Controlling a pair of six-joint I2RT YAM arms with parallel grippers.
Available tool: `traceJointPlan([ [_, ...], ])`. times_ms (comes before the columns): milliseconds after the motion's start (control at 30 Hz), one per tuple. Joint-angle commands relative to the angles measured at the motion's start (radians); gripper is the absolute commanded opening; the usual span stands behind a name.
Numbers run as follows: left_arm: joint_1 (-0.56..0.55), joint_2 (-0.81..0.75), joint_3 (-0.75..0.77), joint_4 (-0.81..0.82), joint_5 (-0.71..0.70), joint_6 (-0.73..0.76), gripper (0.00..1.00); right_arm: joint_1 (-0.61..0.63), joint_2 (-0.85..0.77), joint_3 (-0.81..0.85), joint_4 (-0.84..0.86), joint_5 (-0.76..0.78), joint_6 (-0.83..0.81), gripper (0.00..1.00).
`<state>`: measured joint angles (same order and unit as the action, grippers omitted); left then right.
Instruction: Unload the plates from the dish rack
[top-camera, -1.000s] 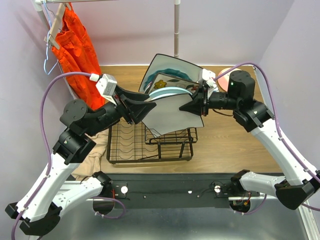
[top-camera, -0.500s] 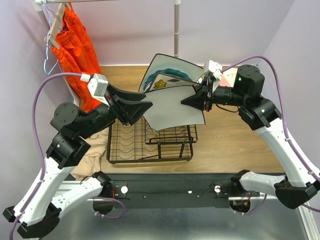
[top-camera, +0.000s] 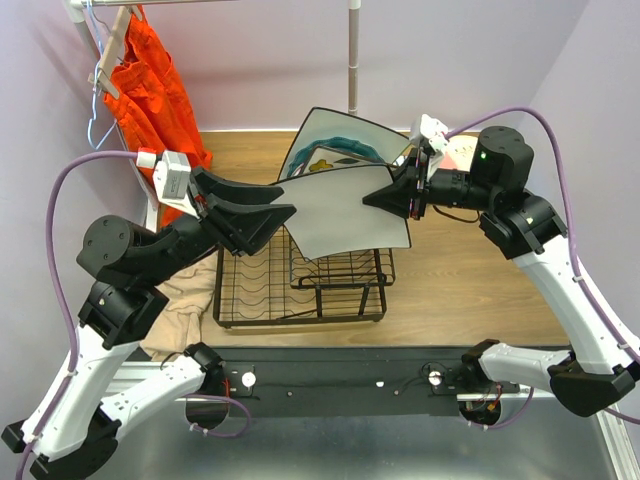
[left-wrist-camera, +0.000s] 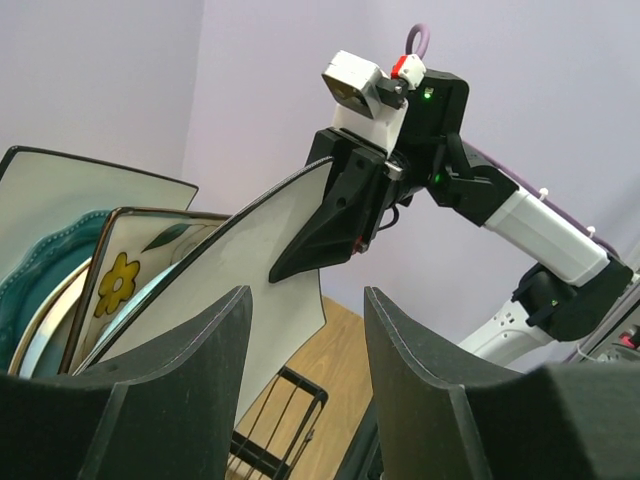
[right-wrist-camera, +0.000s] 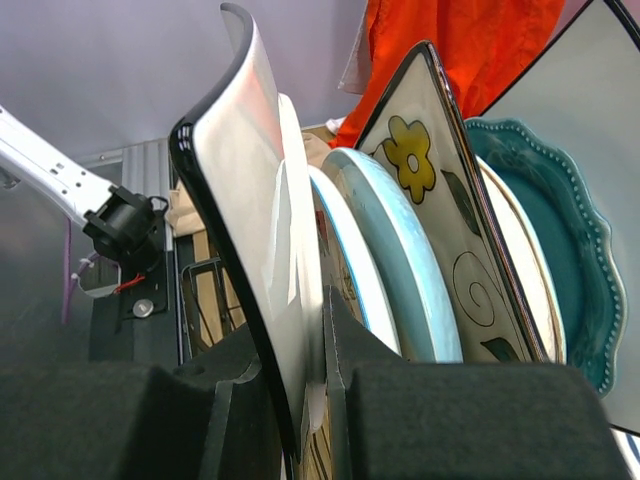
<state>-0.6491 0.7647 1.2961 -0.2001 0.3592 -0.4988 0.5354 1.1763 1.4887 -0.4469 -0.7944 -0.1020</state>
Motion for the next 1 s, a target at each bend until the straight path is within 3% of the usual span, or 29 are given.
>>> traceJointPlan([
  [0, 0.003, -0.005, -0.004, 0.021, 0.027, -0.026, 0.58, 0.006, -0.026, 0.065, 0.117, -0.058, 0.067, 0.01],
  [367, 0.005, -0.034, 0.014, -0.062, 0.009, 0.017, 0.58, 0.006, -0.024, 0.076, 0.139, -0.016, 0.101, 0.01],
  [567, 0.005, -0.07, 0.003, -0.111, -0.032, 0.043, 0.58, 0.006, -0.013, 0.097, 0.171, -0.011, 0.226, 0.01],
  [967, 0.005, -0.073, -0.006, -0.111, -0.04, 0.043, 0.58, 0.005, -0.044, 0.105, 0.175, 0.066, 0.277, 0.01],
])
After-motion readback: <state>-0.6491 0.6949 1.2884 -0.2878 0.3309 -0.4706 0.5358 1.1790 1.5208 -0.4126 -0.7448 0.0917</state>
